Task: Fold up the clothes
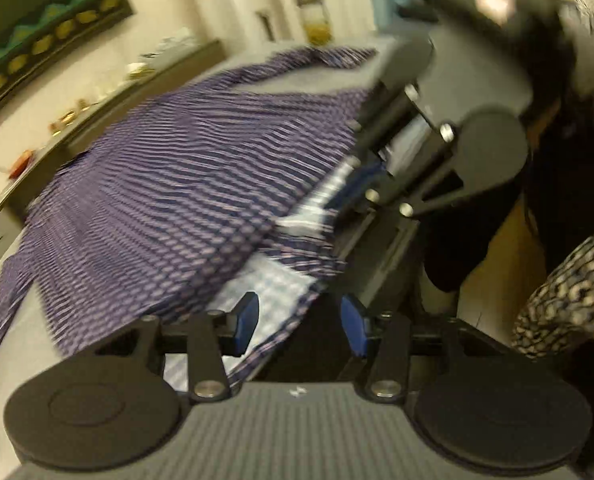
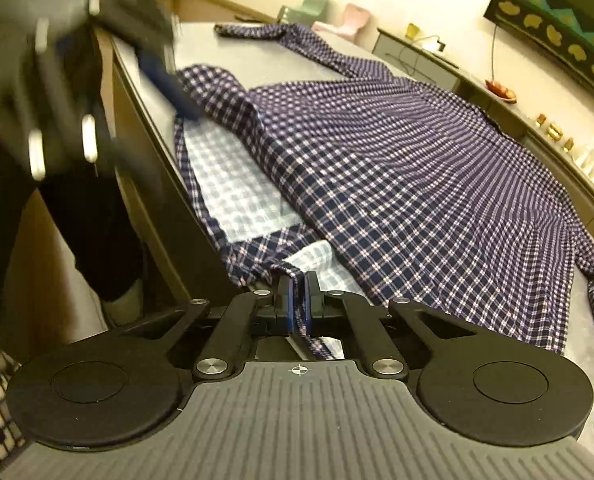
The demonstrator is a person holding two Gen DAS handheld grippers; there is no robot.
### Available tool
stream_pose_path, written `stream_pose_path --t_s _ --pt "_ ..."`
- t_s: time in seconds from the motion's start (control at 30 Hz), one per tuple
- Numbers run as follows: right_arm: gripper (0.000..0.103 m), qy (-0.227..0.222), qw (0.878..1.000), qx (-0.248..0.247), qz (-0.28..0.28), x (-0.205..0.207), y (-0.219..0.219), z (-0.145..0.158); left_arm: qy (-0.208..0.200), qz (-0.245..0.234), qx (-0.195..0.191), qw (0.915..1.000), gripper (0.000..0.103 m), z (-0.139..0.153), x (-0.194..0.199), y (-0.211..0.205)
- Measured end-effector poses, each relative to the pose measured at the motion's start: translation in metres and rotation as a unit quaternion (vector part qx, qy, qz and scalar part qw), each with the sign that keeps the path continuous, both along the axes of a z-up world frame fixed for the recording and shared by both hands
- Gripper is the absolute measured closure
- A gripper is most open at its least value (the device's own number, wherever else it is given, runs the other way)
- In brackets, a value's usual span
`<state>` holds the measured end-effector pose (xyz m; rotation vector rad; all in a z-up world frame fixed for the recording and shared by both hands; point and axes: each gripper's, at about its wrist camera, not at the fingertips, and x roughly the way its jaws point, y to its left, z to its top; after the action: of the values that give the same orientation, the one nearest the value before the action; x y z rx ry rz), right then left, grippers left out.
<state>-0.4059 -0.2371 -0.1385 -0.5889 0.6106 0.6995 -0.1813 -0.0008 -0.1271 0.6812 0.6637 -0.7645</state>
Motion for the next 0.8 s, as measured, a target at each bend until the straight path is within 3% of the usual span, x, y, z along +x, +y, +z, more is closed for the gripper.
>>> stream_pose_path --t_s 0.07,0.17,0.23,0.27,0.33,0.47,0.6,0.7,0.8 --pt "0.100 -0.005 1.000 -0.006 -0.001 0.004 0.007 0.000 0.006 -0.007 0.007 0.9999 0.057 -0.010 0.002 -0.003" --pt "0.086 -0.038 0.999 -0.037 0.010 0.008 0.029 -0.008 0.021 -0.006 0.011 0.9997 0.057 -0.021 0.009 -0.007" --pt "0.088 -0.051 0.998 -0.040 0.019 0.003 0.032 -0.006 0.030 0.001 0.011 0.9995 0.057 -0.025 0.013 -0.007" --pt "0.101 -0.057 0.997 -0.042 0.024 0.000 0.033 -0.005 0.030 0.003 0.008 0.9995 0.057 -0.026 0.013 -0.006" --pt "0.103 -0.054 0.998 -0.010 0.016 -0.001 0.031 0.006 0.034 0.008 -0.001 0.9994 0.057 -0.025 0.012 -0.003" --pt "0.103 0.011 0.995 0.101 -0.009 0.019 0.015 0.027 0.045 0.017 -0.019 0.9987 0.056 -0.024 0.011 0.002" --pt "0.103 0.071 0.994 0.081 0.014 -0.004 0.010 0.014 0.046 0.019 -0.025 0.9984 0.056 -0.017 0.008 0.004" --pt "0.103 0.072 0.995 0.056 0.026 -0.008 0.012 0.015 0.029 0.019 -0.030 0.9989 0.056 -0.007 0.004 0.011" --pt "0.082 0.051 0.996 0.075 0.007 -0.008 -0.005 0.041 -0.018 0.044 -0.028 0.9985 0.052 0.013 0.004 0.038"
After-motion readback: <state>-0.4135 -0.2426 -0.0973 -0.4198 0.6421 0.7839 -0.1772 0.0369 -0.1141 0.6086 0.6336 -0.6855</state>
